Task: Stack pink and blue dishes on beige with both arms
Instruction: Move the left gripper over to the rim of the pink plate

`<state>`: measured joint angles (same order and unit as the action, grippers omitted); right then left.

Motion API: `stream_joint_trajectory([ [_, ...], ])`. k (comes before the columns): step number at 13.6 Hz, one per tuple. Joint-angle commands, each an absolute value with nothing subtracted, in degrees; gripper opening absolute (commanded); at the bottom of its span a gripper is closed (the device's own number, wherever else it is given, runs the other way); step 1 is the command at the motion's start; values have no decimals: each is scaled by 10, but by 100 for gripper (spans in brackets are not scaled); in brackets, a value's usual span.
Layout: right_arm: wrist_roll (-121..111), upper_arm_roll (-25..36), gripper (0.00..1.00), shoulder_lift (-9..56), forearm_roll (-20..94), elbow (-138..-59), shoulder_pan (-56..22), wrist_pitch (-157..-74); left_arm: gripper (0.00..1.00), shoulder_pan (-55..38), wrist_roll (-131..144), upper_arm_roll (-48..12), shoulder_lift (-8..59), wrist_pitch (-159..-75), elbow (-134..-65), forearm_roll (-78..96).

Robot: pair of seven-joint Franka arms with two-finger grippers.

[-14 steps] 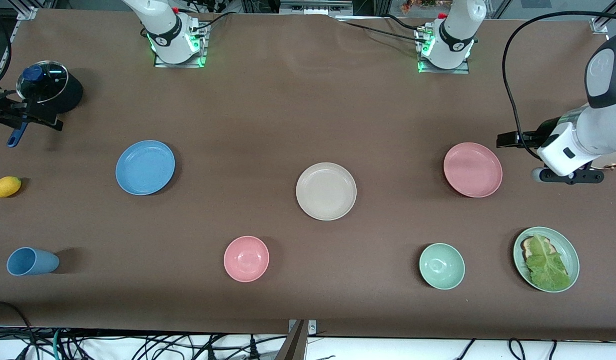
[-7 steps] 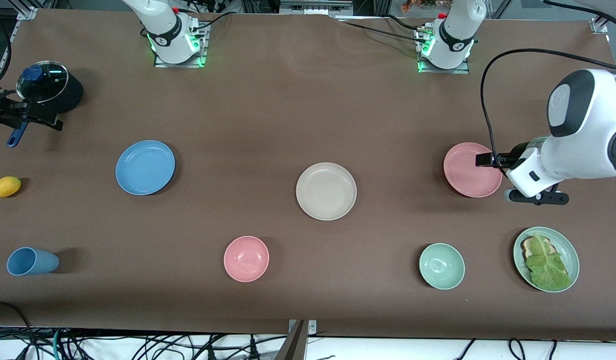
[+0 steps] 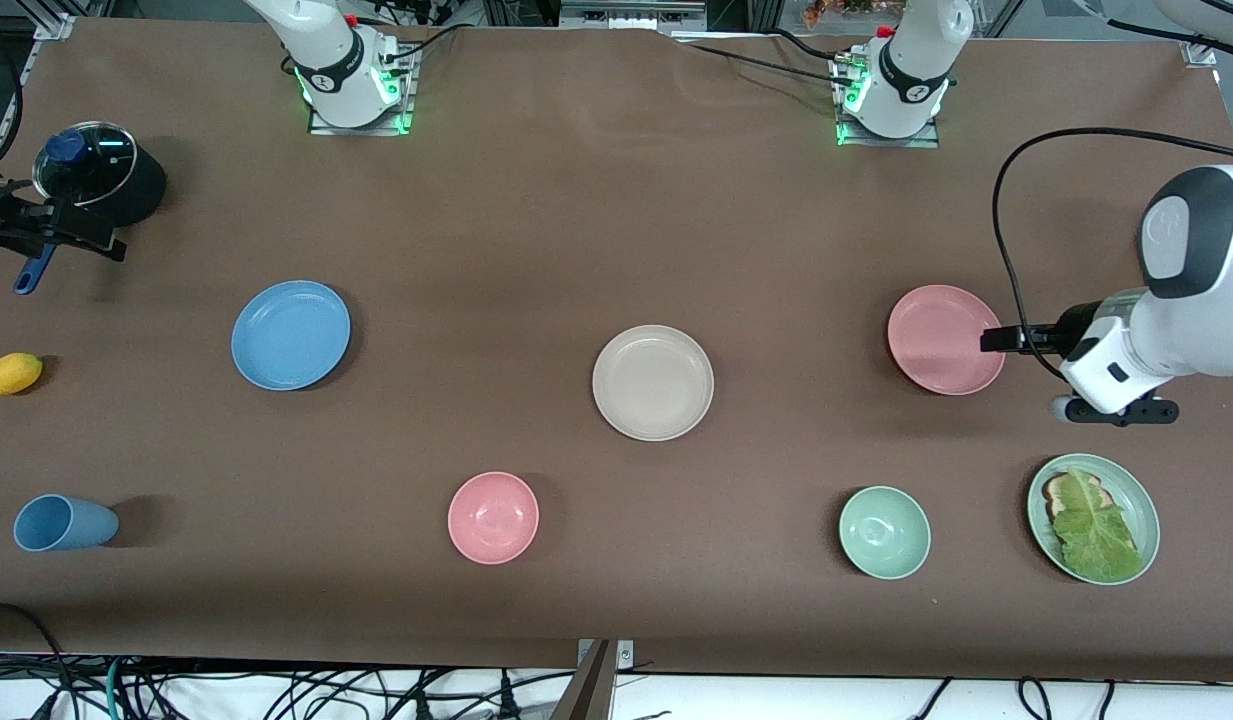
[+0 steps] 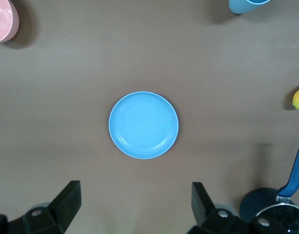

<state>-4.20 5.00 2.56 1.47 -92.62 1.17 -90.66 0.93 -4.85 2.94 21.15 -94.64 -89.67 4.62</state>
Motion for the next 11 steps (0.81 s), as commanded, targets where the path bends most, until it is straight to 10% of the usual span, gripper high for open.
stream_joint_trajectory([
  [1, -45, 43, 100, 24, 16, -917, 19, -895, 100, 47, -124, 27, 212, -985, -930, 70],
  [11, -45, 44, 100, 24, 17, -917, 19, -895, 100, 139, -296, 27, 286, -1070, -962, 131],
])
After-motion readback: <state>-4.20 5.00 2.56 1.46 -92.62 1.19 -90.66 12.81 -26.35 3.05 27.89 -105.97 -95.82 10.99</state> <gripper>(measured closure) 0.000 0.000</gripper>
